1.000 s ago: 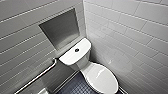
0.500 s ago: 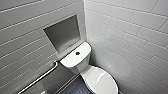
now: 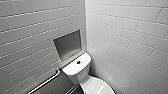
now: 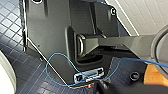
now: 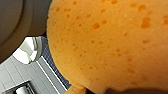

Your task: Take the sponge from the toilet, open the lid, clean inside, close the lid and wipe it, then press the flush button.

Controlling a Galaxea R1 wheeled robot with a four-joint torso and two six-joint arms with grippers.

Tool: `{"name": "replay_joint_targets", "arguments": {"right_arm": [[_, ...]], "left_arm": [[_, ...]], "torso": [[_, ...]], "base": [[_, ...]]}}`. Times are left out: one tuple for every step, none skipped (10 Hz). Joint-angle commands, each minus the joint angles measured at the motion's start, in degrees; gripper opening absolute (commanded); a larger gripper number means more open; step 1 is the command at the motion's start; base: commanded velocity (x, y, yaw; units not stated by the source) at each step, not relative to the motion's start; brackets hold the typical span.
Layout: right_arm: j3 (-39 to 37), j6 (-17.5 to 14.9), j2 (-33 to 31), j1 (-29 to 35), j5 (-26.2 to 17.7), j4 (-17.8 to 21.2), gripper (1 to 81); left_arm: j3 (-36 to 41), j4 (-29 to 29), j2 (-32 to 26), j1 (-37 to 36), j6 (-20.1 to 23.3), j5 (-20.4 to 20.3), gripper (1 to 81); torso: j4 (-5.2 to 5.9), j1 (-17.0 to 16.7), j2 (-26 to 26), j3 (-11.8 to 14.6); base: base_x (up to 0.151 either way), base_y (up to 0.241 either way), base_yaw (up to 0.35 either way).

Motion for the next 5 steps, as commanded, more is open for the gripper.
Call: {"name": "replay_joint_targets", "arguments": {"right_arm": [[-0.2, 0.0, 0.3, -0.6, -4.0, 0.1, 1.0], [-0.6, -0.1, 0.7, -0.8, -4.0, 0.0, 1.0], [-0.7, -0.2, 0.9, -0.9, -4.0, 0.0, 1.0], [-0.8, -0.2, 1.3, -0.8, -4.1, -0.2, 1.0], [-0.9, -0.3, 1.6, -0.9, -4.1, -0.2, 1.0]], "left_arm": [[-17.8, 1.2, 13.3, 4.7, 0.3, 2.8, 1.0], [-24.4, 1.0, 17.1, 4.9, 0.2, 2.8, 1.0], [-29.5, 0.6, 20.2, 5.1, -0.1, 2.8, 1.0], [-32.5, 0.0, 22.2, 5.1, -0.1, 2.8, 1.0], [-33.6, -0.6, 23.3, 5.1, -0.1, 2.8, 1.0]], "torso": [[0.0, 0.0, 0.0, 5.5], [0.0, 0.0, 0.0, 6.1], [0.0, 0.0, 0.0, 3.9], [0.0, -0.1, -0.1, 4.8], [0.0, -0.1, -0.1, 5.3]], "base": [[0.0, 0.0, 0.0], [0.0, 0.0, 0.0], [0.0, 0.0, 0.0], [0.0, 0.0, 0.0], [0.0, 0.0, 0.0]]}}
